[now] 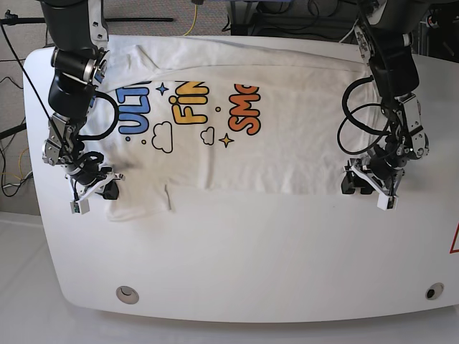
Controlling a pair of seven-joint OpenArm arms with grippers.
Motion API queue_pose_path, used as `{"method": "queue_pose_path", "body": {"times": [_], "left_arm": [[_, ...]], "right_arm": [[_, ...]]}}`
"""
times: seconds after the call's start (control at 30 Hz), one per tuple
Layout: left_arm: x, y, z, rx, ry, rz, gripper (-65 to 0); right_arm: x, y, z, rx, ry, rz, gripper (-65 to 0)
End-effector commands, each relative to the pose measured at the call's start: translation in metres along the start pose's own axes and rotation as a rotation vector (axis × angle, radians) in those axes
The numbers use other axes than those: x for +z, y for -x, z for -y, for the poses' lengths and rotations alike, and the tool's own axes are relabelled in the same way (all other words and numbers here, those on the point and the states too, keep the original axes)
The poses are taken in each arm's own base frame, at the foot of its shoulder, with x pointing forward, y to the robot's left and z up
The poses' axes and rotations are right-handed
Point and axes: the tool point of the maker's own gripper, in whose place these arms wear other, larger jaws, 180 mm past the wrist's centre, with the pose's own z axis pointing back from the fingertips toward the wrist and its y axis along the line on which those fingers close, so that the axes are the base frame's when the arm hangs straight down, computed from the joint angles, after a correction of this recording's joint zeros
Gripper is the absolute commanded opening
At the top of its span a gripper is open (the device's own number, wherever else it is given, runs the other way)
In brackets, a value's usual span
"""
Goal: Fold the T-shirt properly
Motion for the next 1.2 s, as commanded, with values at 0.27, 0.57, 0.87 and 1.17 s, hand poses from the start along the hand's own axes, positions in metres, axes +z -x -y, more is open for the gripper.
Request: {"method": "queue_pose_path", "body": {"times": [0.27,0.57,0.87,1.17], "left_arm": [[0.002,0.013,-0.003,-0.025,-0.021,-0.08,-48.7],[0.006,0.005,-0.003,-0.06,-0.025,-0.068,-59.8],[0.016,-0.014,-0.005,-0.12,-0.057,-0.051,-62.5],[0.022,-0.025,-0.005,-0.141,-0.064,-0.028,-63.6]], "right_arm": [[0.001,0.002,0.002,0.032,0.005,-0.042,-65.0],[0.001,-0.001,0.001,0.036,0.004,-0.035,-65.0],[0.001,-0.006,0.002,0.045,0.006,-0.021,-65.0],[0.002,-0.02,0.001,0.045,0.003,0.026,-65.0]]}}
